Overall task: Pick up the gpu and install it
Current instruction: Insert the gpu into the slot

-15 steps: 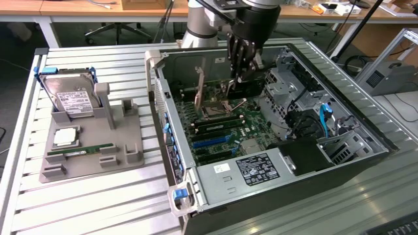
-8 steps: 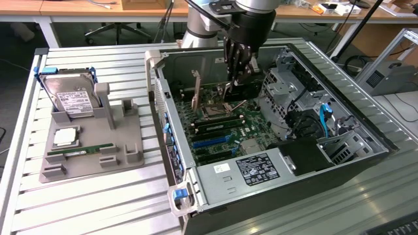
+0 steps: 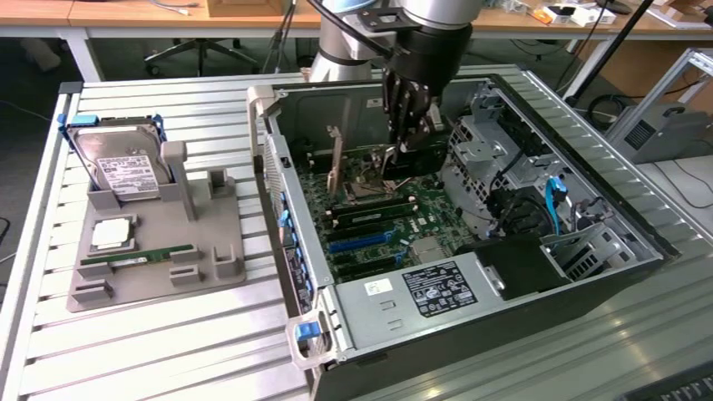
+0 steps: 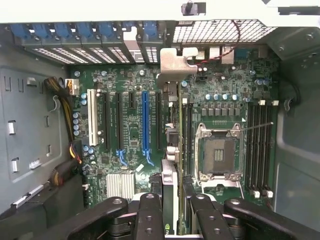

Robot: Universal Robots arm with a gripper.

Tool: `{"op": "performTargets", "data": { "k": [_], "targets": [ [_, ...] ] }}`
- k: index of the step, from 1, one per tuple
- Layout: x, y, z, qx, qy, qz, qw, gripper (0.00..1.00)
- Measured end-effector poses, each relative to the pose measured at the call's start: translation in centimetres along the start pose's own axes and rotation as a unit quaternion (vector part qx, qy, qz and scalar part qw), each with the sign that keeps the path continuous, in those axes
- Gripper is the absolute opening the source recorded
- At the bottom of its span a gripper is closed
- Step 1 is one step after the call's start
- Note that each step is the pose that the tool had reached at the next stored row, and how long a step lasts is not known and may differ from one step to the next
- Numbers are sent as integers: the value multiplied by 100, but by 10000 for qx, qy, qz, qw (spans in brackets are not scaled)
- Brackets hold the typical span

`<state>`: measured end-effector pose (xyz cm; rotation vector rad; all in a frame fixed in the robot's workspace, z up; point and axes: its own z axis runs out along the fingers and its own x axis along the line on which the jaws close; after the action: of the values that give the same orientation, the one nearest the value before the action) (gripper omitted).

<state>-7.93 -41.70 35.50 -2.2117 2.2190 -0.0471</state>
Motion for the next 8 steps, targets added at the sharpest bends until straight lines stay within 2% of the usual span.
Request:
{"op": "performTargets", "data": {
  "k": [8],
  "targets": [
    [116,13,57,0,0,0,10000,27]
  ]
}}
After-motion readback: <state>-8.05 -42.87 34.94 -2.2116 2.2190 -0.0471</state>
